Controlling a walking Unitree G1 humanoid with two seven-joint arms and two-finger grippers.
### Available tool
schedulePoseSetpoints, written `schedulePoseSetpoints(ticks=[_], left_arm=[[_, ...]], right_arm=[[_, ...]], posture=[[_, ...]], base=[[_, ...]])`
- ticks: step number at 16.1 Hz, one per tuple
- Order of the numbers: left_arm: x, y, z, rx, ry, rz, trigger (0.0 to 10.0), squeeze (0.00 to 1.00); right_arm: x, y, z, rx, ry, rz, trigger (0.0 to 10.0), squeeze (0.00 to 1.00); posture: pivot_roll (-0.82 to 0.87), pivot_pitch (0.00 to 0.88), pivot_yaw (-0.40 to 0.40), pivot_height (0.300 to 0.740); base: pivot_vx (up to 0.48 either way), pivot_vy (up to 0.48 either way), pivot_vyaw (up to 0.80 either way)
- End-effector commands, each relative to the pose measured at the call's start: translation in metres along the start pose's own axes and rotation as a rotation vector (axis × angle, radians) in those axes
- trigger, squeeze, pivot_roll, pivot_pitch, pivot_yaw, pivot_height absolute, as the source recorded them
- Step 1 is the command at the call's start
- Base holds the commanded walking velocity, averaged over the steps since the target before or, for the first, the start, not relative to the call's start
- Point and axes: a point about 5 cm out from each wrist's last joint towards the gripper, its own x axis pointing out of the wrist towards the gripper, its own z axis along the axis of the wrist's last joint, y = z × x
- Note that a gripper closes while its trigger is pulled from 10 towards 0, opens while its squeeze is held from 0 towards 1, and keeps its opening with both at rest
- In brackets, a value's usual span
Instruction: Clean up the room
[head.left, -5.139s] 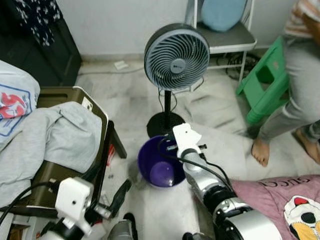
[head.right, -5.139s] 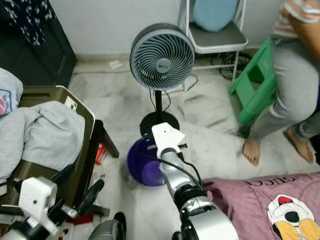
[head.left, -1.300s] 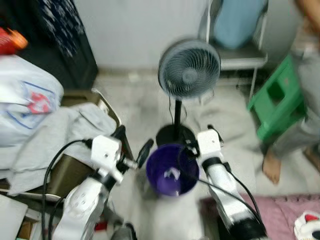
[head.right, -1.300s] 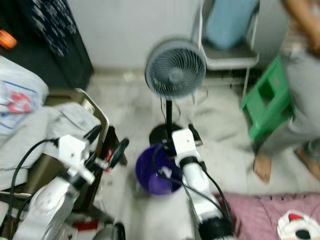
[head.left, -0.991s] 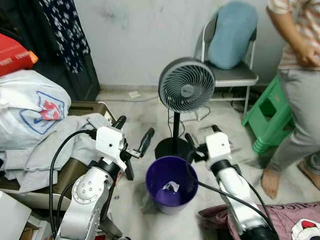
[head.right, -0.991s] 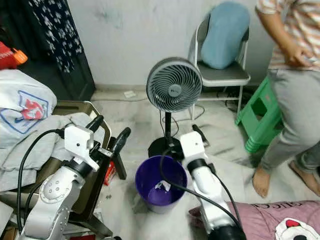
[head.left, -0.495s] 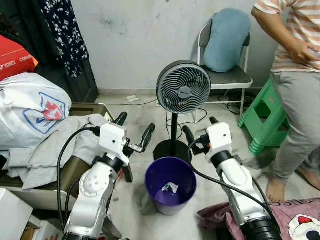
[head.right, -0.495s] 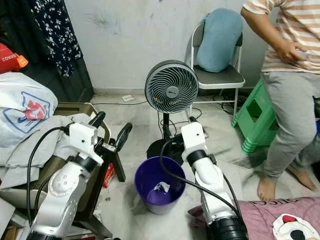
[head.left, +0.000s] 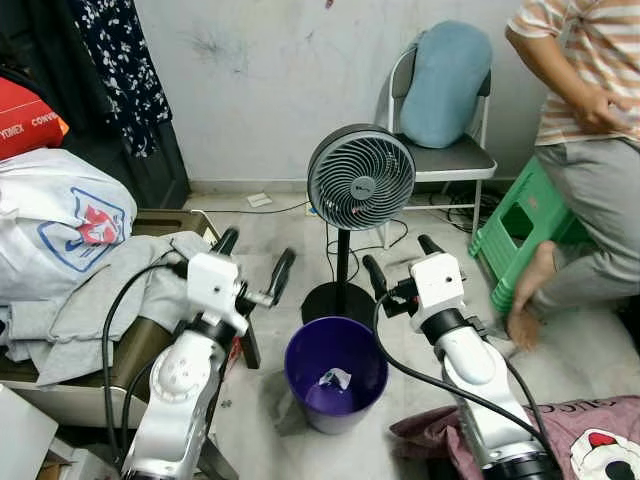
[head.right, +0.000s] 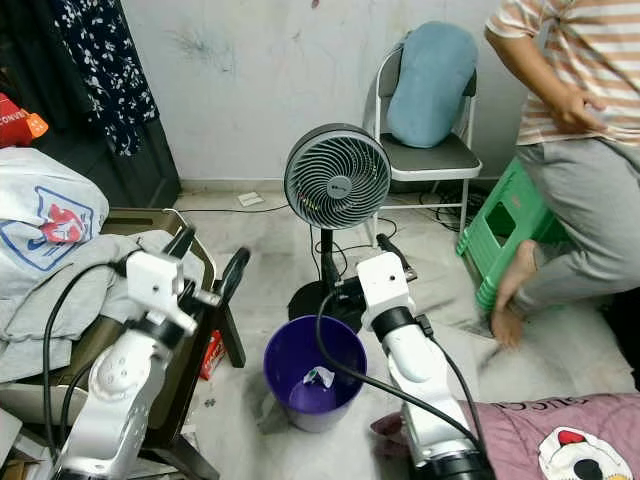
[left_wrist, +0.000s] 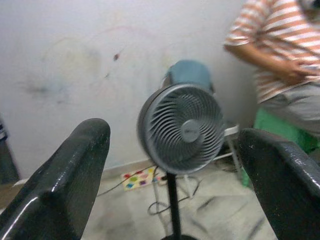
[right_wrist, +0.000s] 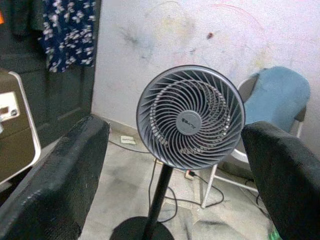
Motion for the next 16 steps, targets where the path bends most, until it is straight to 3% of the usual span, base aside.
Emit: schedulePoseSetpoints(ticks=[1,3,6,8,11,16], left_arm=[[-0.005,0.009,0.0,0.023,0.009,0.036,10.0,0.0],[-0.013,0.006,0.0,0.037,0.022,0.018,10.0,0.0],[-0.021,-0.003,-0.004,0.006,0.046,-0.018,10.0,0.0],[-0.016,-0.016,-0.009,0.002,0.059,-0.036,10.0,0.0],[-0.015,-0.011,-0.009,-0.005,0.073,0.024,10.0,0.0],[-0.024,-0.019,-0.009,-0.029,0.078,0.003,10.0,0.0]], right_arm=[[0.001,0.0,0.001,0.003,0.02,-0.036,10.0,0.0],[-0.008,-0.004,-0.01,0.061,0.091,-0.109,10.0,0.0],[-0.013,-0.002,-0.008,0.004,0.075,-0.095,10.0,0.0],[-0.011,-0.004,-0.006,0.0,0.073,-0.107,10.0,0.0],[-0.004,0.0,0.007,0.0,0.037,-0.113,10.0,0.0],[-0.012,0.008,0.003,0.027,0.063,-0.083,10.0,0.0]], posture=[[-0.02,0.0,0.04,0.74],[0.0,0.0,0.034,0.74],[-0.03,0.0,0.036,0.74],[-0.04,0.0,0.027,0.74],[-0.06,0.0,0.028,0.74],[-0.06,0.0,0.011,0.74]], base=[[0.0,0.0,0.0],[0.0,0.0,0.0],[0.0,0.0,0.8],[0.0,0.0,0.8],[0.0,0.0,0.8],[0.0,0.0,0.8]])
